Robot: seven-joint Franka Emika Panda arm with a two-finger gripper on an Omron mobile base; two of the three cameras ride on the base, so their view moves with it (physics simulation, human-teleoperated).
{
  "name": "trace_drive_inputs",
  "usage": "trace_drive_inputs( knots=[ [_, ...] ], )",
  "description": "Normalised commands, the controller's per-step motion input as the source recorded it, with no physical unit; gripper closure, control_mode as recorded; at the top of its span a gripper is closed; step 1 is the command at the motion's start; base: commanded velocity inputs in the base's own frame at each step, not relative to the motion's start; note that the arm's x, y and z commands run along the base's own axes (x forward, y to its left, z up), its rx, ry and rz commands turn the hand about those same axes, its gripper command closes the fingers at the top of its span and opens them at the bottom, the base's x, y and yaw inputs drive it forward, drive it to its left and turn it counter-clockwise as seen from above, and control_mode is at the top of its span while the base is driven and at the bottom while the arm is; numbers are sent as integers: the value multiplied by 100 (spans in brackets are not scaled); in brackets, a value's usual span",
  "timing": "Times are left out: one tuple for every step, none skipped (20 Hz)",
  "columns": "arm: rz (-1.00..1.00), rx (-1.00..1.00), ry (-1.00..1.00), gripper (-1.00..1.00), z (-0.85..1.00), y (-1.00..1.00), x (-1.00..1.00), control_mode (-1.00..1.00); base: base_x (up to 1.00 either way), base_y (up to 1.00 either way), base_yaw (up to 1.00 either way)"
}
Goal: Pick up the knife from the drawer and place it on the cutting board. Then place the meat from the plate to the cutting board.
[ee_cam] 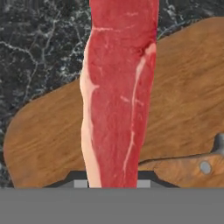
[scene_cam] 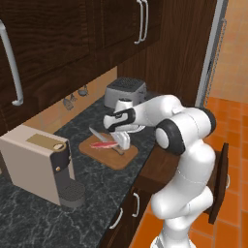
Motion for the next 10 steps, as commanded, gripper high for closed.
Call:
trace_drive_inputs(
  knots=[
    [-11, 0, 0, 100, -13, 31, 43, -100, 0, 0, 0],
    [-9, 0, 0, 100, -20, 20, 46, -100, 0, 0, 0],
    [-9, -1, 0, 100, -19, 0, 47, -100, 0, 0, 0],
    [-8, 0, 0, 100, -17, 0, 43, -100, 0, 0, 0],
    [-6, 0, 0, 100, -14, -6, 44, -100, 0, 0, 0],
    [-5, 0, 0, 100, -14, -9, 45, -100, 0, 0, 0],
    [-4, 0, 0, 100, -20, 0, 46, -100, 0, 0, 0],
    [-3, -1, 0, -100, -24, 0, 46, -100, 0, 0, 0],
    [-2, 0, 0, -100, -25, 0, 42, -100, 0, 0, 0],
    [-1, 0, 0, -100, -22, 0, 35, -100, 0, 0, 0]
  ],
)
